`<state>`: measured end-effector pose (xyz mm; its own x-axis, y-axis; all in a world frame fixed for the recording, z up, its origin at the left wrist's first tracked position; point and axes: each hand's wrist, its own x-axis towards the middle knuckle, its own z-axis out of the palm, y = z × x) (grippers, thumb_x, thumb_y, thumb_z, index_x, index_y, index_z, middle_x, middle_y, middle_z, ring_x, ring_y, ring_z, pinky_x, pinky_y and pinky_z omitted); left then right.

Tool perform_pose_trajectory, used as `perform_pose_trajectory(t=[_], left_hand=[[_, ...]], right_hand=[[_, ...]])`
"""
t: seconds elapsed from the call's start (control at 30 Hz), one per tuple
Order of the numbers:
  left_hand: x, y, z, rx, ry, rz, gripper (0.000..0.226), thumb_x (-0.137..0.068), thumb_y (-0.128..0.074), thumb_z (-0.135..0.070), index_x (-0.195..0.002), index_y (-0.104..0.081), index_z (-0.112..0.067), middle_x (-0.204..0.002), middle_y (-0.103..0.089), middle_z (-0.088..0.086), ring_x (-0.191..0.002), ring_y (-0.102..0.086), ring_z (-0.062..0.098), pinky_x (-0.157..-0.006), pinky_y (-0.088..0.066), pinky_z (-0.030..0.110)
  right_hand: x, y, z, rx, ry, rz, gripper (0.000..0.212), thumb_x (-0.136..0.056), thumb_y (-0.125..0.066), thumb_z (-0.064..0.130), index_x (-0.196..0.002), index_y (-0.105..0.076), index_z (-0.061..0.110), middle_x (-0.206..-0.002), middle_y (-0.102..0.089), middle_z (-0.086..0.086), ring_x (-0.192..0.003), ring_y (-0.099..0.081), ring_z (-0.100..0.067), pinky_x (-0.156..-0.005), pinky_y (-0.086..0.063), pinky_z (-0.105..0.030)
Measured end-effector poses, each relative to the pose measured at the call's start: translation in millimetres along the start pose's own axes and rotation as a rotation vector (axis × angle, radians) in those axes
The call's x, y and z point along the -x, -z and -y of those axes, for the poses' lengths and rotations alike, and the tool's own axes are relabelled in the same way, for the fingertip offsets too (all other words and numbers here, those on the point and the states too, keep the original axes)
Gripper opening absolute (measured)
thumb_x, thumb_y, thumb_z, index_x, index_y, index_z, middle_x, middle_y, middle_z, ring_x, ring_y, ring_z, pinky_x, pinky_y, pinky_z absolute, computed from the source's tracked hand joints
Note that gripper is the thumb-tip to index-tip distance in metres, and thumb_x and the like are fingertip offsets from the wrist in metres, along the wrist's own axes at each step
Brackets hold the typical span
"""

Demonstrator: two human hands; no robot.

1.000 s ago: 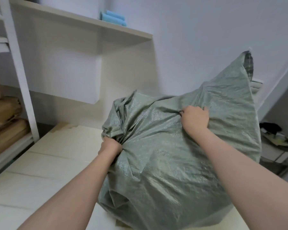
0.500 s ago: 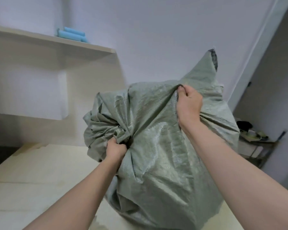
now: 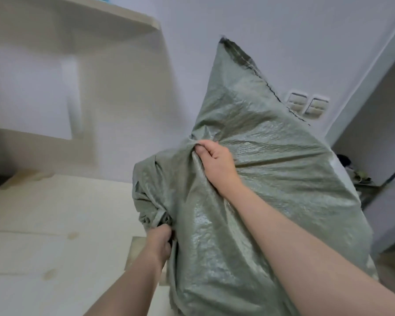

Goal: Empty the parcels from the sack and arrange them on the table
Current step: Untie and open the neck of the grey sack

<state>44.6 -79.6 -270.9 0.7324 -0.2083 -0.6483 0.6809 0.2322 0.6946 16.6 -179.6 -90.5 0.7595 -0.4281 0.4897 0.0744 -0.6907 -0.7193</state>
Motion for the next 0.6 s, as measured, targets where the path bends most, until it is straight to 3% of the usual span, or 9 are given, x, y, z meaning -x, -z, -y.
perform_pose_trajectory(t=[0.07,0.13,0.17,0.2,0.3,0.37,0.43,0.53,0.6], left_hand=[[-3.6,12.8,-8.4,-0.045,0.075,0.022,0.028,-0.087,-0.041,0.012,-0.105,-0.060,0.005,-0.093,-0.064,0.021,-0.059,-0.059,0.027,-0.043,-0.052,0.029],[0.1,23.1,-16.0,-0.121,0.105,-0.001,0.015,-0.088,-0.047,0.003,-0.084,-0.059,-0.004,-0.067,-0.056,0.014,-0.047,-0.049,0.022,-0.040,-0.045,0.022],[2.4,29.1,-20.9,-0.137,0.105,0.003,0.008,-0.087,-0.052,-0.004,-0.083,-0.058,-0.007,-0.066,-0.056,0.010,-0.051,-0.050,0.020,-0.044,-0.046,0.023],[4.2,33.8,-24.3,-0.156,0.087,-0.010,0.006,-0.084,-0.058,-0.013,-0.087,-0.058,-0.008,-0.074,-0.060,0.009,-0.061,-0.056,0.020,-0.049,-0.049,0.027],[-10.6,48.4,-34.2,-0.210,-0.026,-0.037,0.056,-0.060,-0.071,-0.033,-0.107,-0.060,-0.004,-0.107,-0.066,0.010,-0.093,-0.064,0.033,-0.082,-0.054,0.042],[-51.8,58.6,-34.6,-0.266,-0.071,-0.088,0.070,-0.060,-0.065,-0.048,-0.115,-0.061,-0.005,-0.104,-0.067,0.010,-0.094,-0.063,0.036,-0.089,-0.053,0.043],[-24.5,61.1,-60.3,-0.372,-0.123,-0.119,0.088,-0.060,-0.051,-0.067,-0.127,-0.059,-0.011,-0.111,-0.066,0.012,-0.103,-0.060,0.039,-0.096,-0.050,0.047],[52.1,51.9,-100.7,-0.579,-0.348,-0.138,0.067,-0.089,-0.038,-0.058,-0.141,-0.043,-0.016,-0.138,-0.050,0.017,-0.126,-0.045,0.040,-0.108,-0.035,0.044],[84.4,38.3,-111.5,-0.699,-0.554,-0.142,0.063,-0.096,-0.036,-0.054,-0.147,-0.036,-0.017,-0.149,-0.041,0.015,-0.136,-0.037,0.035,-0.113,-0.028,0.042]], right_hand=[[-0.4,-14.0,-4.5,0.072,-0.024,0.030,0.020,-0.097,-0.054,0.017,-0.102,-0.073,0.015,-0.106,-0.073,-0.007,-0.122,-0.054,-0.038,-0.118,-0.003,-0.020],[3.9,-26.9,1.6,0.131,-0.041,0.079,0.021,-0.099,-0.051,0.019,-0.107,-0.071,0.016,-0.113,-0.070,-0.008,-0.132,-0.043,-0.038,-0.116,0.003,-0.020],[8.4,-33.3,7.0,0.176,-0.050,0.122,0.024,-0.100,-0.049,0.020,-0.111,-0.070,0.015,-0.117,-0.069,-0.009,-0.137,-0.036,-0.035,-0.118,0.003,-0.025],[13.9,-40.5,9.7,0.263,-0.035,0.176,0.026,-0.101,-0.047,0.020,-0.115,-0.068,0.014,-0.120,-0.067,-0.008,-0.137,-0.035,-0.032,-0.120,0.004,-0.029],[35.4,-62.2,5.8,0.597,0.097,0.339,0.028,-0.102,-0.041,0.022,-0.115,-0.066,0.016,-0.110,-0.070,-0.005,-0.114,-0.059,-0.025,-0.120,0.012,-0.038],[45.6,-70.6,2.8,0.702,0.104,0.383,0.029,-0.102,-0.040,0.024,-0.112,-0.066,0.020,-0.105,-0.071,-0.003,-0.105,-0.063,-0.024,-0.118,0.016,-0.040],[51.9,-71.2,5.8,0.759,0.081,0.398,0.029,-0.102,-0.039,0.025,-0.111,-0.066,0.021,-0.103,-0.071,-0.004,-0.103,-0.063,-0.025,-0.118,0.015,-0.042],[56.8,-62.0,22.2,0.809,0.086,0.405,0.029,-0.101,-0.038,0.025,-0.109,-0.065,0.017,-0.107,-0.070,-0.007,-0.106,-0.061,-0.029,-0.119,0.004,-0.045],[59.8,-49.9,33.6,0.764,0.062,0.437,0.029,-0.101,-0.040,0.021,-0.111,-0.065,0.012,-0.112,-0.069,-0.011,-0.109,-0.059,-0.031,-0.115,-0.016,-0.042]])
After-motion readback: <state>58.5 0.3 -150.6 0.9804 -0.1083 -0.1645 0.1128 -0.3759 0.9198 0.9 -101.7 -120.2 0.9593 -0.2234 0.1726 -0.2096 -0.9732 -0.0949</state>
